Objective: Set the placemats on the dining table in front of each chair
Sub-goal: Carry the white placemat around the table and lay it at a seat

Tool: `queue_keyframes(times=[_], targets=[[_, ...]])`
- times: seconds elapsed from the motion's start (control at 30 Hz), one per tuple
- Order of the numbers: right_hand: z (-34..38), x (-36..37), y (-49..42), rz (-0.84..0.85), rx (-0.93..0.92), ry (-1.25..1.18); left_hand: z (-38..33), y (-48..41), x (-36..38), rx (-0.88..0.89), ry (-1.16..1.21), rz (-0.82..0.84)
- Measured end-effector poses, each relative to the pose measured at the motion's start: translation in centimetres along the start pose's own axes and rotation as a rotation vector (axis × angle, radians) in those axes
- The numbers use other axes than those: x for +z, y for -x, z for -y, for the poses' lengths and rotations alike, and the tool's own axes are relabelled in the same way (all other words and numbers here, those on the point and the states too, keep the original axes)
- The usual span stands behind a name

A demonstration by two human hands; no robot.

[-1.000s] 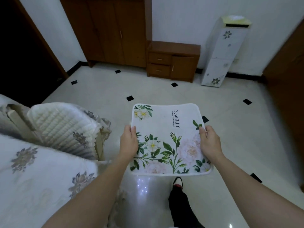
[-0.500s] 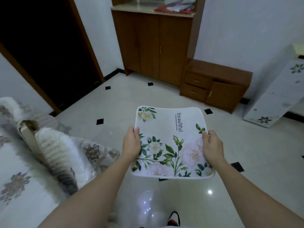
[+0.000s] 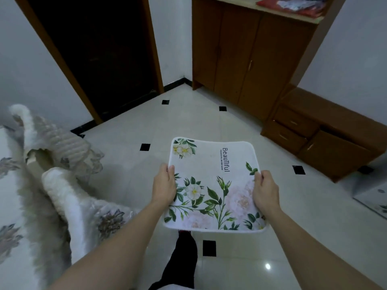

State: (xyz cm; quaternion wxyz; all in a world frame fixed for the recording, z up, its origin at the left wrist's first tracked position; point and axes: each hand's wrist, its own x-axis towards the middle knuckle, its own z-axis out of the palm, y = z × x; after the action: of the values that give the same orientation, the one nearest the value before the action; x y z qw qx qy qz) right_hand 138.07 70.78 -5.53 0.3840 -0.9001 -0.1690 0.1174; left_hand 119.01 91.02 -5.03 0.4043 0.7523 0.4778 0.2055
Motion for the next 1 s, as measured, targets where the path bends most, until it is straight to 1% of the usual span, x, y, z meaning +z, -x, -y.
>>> queue_keyframes(times=[0.2,0.33,0.43,0.6,1.0], targets=[[5.8,6.2,-10.9,0.021,-0.055,0.026,0.3,-12.4,0.2,-0.040,0.042,-0.049],[11.3,10.8,-18.1,0.038,-0.049,0.068,0.0,-21.3,-1.2,-0.054,0.048,-0.070],[15.9,13.7,-22.8,0.055,-0.084,0.079,-0.6,-27.4,-2.9,-0.070,0.052,-0.094],[21.4,17.7,-28.9,0.095,-0.156,0.077,-0.8,-34.3,-5.0,-0.122,0.062,-0.141],[31.5,28.8,-44.0,0.223,-0.280,0.046,-0.6,-50.4,-7.6,-0.235,0.053,-0.257]])
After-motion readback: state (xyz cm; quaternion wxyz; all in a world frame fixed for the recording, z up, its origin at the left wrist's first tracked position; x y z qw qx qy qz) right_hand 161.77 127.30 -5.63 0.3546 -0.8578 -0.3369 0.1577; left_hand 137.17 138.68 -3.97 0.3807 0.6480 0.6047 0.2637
